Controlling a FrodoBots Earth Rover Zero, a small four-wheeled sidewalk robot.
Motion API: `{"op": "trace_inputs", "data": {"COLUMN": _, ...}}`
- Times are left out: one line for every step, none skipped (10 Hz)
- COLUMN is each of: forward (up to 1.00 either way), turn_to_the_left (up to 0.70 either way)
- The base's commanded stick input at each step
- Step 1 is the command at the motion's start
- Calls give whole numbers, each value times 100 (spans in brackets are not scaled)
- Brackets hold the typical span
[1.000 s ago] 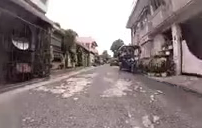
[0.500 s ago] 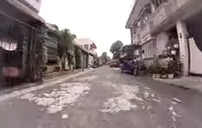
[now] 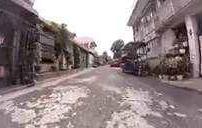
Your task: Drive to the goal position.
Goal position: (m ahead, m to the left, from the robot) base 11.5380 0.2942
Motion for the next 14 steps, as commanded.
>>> {"op": "trace_inputs", "data": {"forward": 100, "turn_to_the_left": 0}}
{"op": "trace_inputs", "data": {"forward": 100, "turn_to_the_left": 0}}
{"op": "trace_inputs", "data": {"forward": 100, "turn_to_the_left": 0}}
{"op": "trace_inputs", "data": {"forward": 100, "turn_to_the_left": 0}}
{"op": "trace_inputs", "data": {"forward": 100, "turn_to_the_left": 0}}
{"op": "trace_inputs", "data": {"forward": 100, "turn_to_the_left": 0}}
{"op": "trace_inputs", "data": {"forward": 100, "turn_to_the_left": 0}}
{"op": "trace_inputs", "data": {"forward": 100, "turn_to_the_left": 0}}
{"op": "trace_inputs", "data": {"forward": 100, "turn_to_the_left": 0}}
{"op": "trace_inputs", "data": {"forward": 100, "turn_to_the_left": 0}}
{"op": "trace_inputs", "data": {"forward": 100, "turn_to_the_left": 0}}
{"op": "trace_inputs", "data": {"forward": 100, "turn_to_the_left": 0}}
{"op": "trace_inputs", "data": {"forward": 100, "turn_to_the_left": 0}}
{"op": "trace_inputs", "data": {"forward": 100, "turn_to_the_left": 0}}
